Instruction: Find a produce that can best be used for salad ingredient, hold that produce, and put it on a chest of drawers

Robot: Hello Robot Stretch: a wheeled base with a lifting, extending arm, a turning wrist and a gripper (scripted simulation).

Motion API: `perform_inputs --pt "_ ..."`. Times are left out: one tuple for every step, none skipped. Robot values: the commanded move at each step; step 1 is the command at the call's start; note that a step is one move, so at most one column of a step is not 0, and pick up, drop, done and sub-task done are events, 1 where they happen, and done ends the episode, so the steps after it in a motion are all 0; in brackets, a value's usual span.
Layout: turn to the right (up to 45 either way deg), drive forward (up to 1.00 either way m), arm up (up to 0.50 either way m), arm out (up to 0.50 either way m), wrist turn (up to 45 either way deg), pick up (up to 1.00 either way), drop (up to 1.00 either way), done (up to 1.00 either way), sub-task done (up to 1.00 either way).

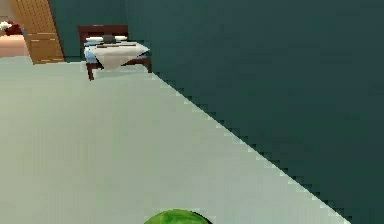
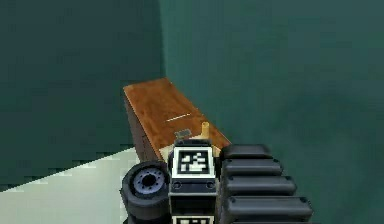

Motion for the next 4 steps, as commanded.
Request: perform_inputs --pt "9.0 0.0 0.0 0.0 0.0 0.0 0.0 0.0 0.0" --pt "0.0 0.0 0.0 0.48 0.0 0.0 0.0 0.0 0.0" --pt "0.0 0.0 0.0 0.0 45.0 0.0 0.0 0.0 0.0" --pt "0.0 0.0 0.0 0.0 30.0 0.0 0.0 0.0 0.0"
